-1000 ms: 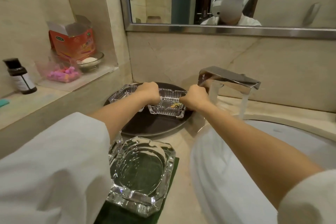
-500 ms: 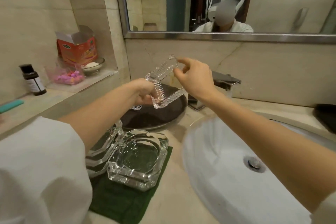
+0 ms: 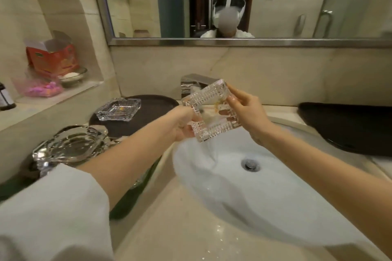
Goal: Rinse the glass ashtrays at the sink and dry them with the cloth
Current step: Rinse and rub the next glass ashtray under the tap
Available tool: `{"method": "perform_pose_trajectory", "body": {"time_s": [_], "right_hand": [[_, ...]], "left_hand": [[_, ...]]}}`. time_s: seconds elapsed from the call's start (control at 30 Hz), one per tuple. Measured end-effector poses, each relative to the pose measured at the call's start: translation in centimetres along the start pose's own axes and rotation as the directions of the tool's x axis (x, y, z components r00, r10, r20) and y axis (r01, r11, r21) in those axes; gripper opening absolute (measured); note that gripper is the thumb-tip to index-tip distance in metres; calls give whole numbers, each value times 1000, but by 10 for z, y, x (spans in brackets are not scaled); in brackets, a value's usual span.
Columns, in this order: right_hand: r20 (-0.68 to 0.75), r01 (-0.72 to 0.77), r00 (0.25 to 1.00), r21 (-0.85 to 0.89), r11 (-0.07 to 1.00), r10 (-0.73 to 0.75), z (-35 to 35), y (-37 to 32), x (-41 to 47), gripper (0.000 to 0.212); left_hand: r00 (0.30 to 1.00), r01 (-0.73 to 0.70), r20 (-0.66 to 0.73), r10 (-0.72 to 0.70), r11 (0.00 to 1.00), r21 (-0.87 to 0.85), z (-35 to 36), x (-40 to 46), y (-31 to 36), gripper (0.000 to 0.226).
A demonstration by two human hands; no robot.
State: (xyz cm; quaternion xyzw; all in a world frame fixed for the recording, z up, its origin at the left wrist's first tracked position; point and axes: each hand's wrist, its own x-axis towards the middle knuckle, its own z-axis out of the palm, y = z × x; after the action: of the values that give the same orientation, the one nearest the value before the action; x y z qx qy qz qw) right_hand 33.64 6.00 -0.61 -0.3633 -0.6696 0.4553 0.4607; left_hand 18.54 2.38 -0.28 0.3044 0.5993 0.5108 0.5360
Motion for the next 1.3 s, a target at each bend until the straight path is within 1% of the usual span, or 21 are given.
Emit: {"method": "perform_pose_trajectory", "body": {"time_s": [0.1,0.17,0.23,0.3,0.37,0.4,0.47,0.53,0.57,0.6,0.67,0.7,0.8,0.83,0.87,0.93,0.97,1.07,1.13,1.2,1.3], "right_hand": [[-11,-37,999,23,999,37,-18,11,-11,39],[18,-71,997,36,997,71,-27,18,-18,37],[44,-121,992,54,991,119,-32,28,-20,31],[71,-209,977,82,975,203,-34,39,-19,23],[113,-316,946,97,944,305,-37,52,-13,22],[137,-347,933,87,934,334,-38,58,-10,25],[180,-369,918,60,927,354,-39,69,-1,39],[206,-385,907,53,921,368,-39,77,7,49],[206,-392,904,53,919,374,-38,81,11,49],[195,-395,905,51,917,378,-36,84,15,45],[159,-383,913,24,923,375,-36,91,24,32],[149,-368,919,-15,930,366,-36,93,28,26],[161,-300,933,-144,943,321,-39,98,40,18],[170,-282,936,-168,945,309,-39,99,44,18],[179,-268,937,-185,945,301,-39,100,47,19],[205,-257,931,-215,942,301,-38,99,52,21],[220,-259,925,-229,938,309,-37,99,53,20],[255,-277,905,-251,927,340,-35,100,53,20],[292,-302,882,-255,919,371,-35,100,52,21],[322,-293,865,-296,909,384,-35,99,50,22],[287,-213,894,-403,890,344,-36,96,51,30]], "left_hand": [[999,23,47,-20,997,-77,22,0,-15,37],[997,55,65,-47,989,-138,32,4,-23,36],[995,85,69,-75,985,-150,39,9,-30,34],[993,117,49,-111,985,-128,44,13,-36,25],[990,142,13,-141,984,-110,47,20,-40,20],[988,153,-4,-154,982,-110,47,24,-41,18],[983,177,-28,-181,977,-115,48,31,-43,16],[978,194,-48,-201,973,-126,48,38,-44,22],[976,202,-56,-211,970,-136,47,41,-45,26],[974,207,-64,-218,968,-138,47,44,-45,26],[970,227,-71,-234,969,-95,46,49,-46,14],[968,237,-75,-240,970,-48,45,50,-46,9],[970,236,-100,-224,963,128,40,58,-48,9],[971,232,-106,-216,956,181,39,60,-49,4],[974,217,-107,-198,949,226,40,62,-50,7],[984,171,-102,-147,935,311,40,67,-53,21],[987,154,-94,-130,929,336,40,68,-54,23],[991,134,-61,-119,919,372,39,69,-55,21],[991,132,-47,-124,906,403,38,71,-57,25],[992,130,-46,-121,905,405,39,71,-60,29],[994,109,-61,-92,916,386,41,76,-64,32]]}}
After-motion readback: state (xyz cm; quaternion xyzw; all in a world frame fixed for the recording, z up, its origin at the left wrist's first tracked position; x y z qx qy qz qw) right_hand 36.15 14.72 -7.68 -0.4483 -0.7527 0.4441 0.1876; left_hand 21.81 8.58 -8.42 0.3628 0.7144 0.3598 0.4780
